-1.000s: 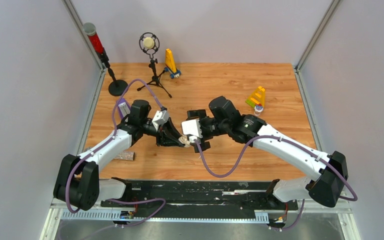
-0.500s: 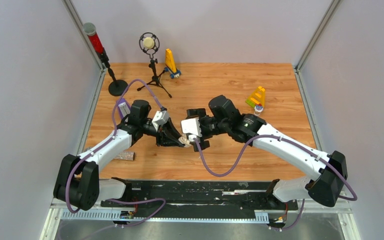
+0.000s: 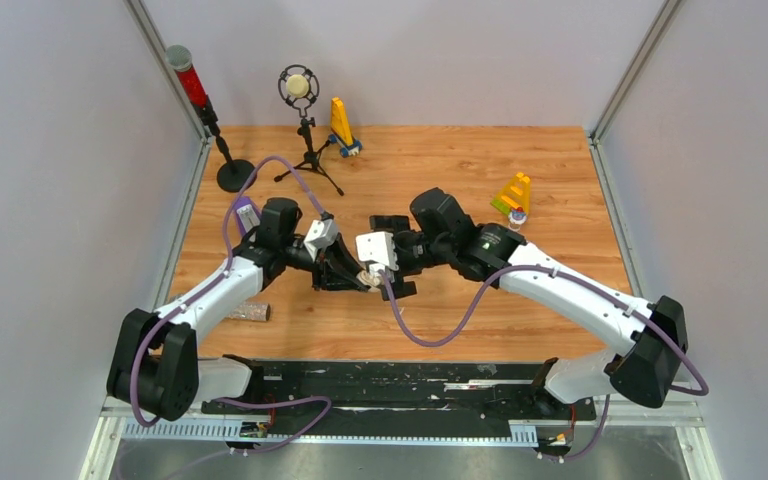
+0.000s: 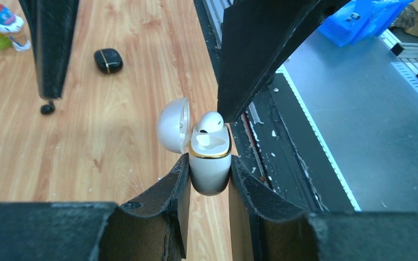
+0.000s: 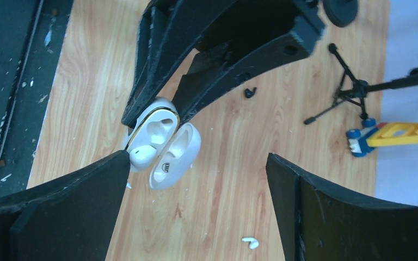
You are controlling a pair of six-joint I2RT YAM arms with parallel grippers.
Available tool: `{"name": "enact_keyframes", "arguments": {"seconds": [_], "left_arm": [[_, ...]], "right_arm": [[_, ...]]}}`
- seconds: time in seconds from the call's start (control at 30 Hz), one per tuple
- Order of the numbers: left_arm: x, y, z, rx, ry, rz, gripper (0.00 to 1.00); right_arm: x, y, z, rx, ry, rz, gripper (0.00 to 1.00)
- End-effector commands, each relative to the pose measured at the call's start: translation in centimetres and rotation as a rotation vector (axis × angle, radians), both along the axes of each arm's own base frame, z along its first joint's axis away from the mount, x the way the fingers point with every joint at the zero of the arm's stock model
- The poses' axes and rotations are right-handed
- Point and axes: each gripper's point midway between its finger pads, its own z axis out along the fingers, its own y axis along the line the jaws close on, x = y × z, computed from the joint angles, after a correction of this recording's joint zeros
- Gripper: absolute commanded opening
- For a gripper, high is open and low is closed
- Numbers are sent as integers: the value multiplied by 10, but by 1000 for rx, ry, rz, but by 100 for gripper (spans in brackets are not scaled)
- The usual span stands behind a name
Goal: Insert the wireless bluetooth earbuds into the charging case
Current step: Pick up the earbud from the center of the board.
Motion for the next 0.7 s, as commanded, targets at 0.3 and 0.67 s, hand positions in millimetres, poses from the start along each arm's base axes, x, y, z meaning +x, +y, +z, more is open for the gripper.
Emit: {"name": "enact_keyframes", "arguments": {"seconds": [0.3,0.67], "left_arm": [[16,0,20,-25,-71,2,27],[53,-1,0,98,-63,133,24]], "right_arm": [[147,-106,154,371,-35,-599,100],[288,-152,-27,32,185,-862,79]]}}
